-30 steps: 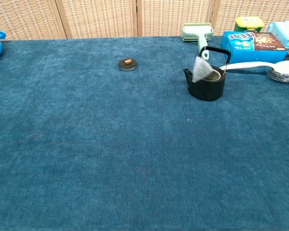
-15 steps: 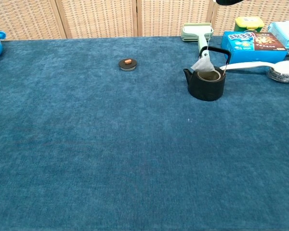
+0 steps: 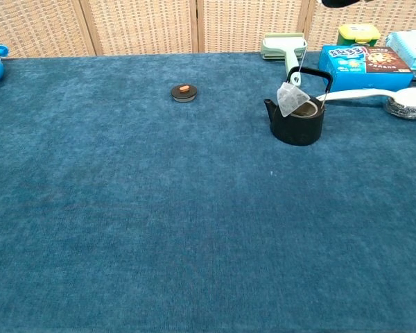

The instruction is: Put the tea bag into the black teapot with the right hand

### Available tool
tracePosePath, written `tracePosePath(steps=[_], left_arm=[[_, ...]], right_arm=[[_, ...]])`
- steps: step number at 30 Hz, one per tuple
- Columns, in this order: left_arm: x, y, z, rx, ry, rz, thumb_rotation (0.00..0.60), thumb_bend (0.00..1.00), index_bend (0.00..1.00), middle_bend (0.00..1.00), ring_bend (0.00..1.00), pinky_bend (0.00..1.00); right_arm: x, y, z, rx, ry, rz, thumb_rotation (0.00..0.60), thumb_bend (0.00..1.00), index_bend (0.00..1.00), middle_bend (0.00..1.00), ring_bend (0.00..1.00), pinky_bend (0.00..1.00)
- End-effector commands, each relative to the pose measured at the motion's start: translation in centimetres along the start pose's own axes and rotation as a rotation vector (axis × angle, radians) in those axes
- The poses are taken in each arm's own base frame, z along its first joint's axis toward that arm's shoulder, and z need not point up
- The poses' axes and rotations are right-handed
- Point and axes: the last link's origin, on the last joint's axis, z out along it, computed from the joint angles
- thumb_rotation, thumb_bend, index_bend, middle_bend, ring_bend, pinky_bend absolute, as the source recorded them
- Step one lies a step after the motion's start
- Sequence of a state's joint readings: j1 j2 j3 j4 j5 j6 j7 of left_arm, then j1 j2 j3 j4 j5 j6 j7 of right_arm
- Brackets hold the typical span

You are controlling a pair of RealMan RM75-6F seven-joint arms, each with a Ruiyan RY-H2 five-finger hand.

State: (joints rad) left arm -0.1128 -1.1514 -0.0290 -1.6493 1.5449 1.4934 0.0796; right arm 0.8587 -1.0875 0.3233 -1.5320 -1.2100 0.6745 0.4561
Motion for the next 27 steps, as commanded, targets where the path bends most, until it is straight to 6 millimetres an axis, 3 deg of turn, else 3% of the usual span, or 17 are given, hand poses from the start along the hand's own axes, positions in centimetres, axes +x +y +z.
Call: tracePosePath(steps=[1, 16, 27], left_arm=[[0.0, 0.1, 0.0, -0.001, -0.001, 0.001, 0.6, 0.29, 0.14, 0.12, 0.03, 0.14], [0.1, 0.6, 0.5, -0.011, 0.001, 0.012, 0.6, 0.29, 0.14, 0.12, 0.03, 0.14], [0.2, 0.6, 0.4, -0.006, 0.004, 0.016, 0.6, 0.29, 0.14, 0.12, 0.03, 0.14]], right_arm=[[0.2, 0.2, 0.1, -0.007, 0.003, 0.004, 0.6, 0.52, 0.54, 1.0, 1.0, 1.0], [1.7, 1.5, -0.2, -0.036, 0.028, 0.004, 0.6, 0.52, 0.54, 1.0, 1.0, 1.0], [0.9, 2.2, -0.5, -0.039, 0.018, 0.014, 0.6, 0.52, 0.54, 1.0, 1.0, 1.0]])
